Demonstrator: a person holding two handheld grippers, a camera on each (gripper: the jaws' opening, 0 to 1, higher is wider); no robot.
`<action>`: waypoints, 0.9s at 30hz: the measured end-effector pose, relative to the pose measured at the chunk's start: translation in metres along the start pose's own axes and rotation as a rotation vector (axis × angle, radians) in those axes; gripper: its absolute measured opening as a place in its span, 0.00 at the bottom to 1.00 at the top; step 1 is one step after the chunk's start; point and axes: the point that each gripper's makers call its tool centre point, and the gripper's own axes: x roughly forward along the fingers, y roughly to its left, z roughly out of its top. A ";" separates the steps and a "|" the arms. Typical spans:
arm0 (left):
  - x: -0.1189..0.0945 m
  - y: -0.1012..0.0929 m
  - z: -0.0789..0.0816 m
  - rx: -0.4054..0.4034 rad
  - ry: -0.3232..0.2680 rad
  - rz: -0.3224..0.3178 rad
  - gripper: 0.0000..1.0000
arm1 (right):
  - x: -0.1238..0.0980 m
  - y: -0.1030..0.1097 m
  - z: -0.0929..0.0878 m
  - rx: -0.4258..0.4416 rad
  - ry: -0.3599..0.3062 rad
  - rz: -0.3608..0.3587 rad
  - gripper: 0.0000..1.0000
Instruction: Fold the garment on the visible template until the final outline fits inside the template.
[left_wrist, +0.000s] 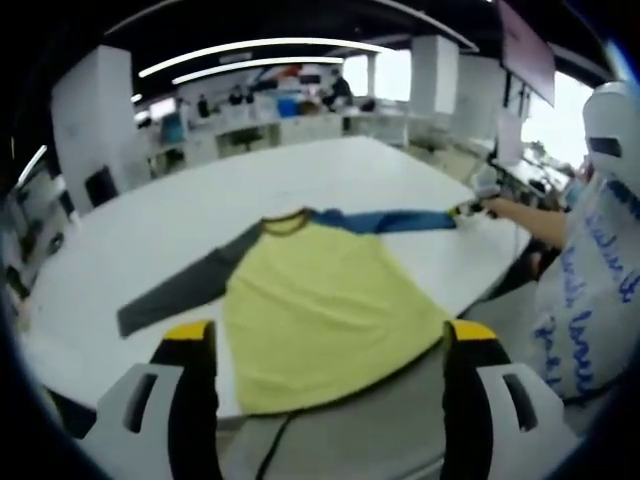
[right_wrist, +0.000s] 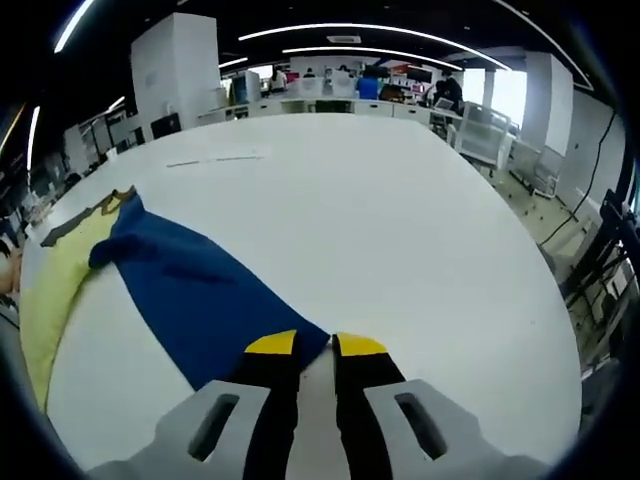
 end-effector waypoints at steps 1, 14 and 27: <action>0.000 -0.001 0.000 0.000 0.000 -0.003 0.90 | 0.000 0.000 0.000 0.002 0.001 0.000 0.13; 0.001 -0.005 0.005 0.003 0.000 -0.026 0.94 | 0.001 -0.004 0.002 -0.011 0.008 -0.004 0.02; -0.002 0.001 0.004 0.005 -0.023 -0.017 0.93 | -0.011 -0.009 0.016 -0.023 -0.004 -0.032 0.02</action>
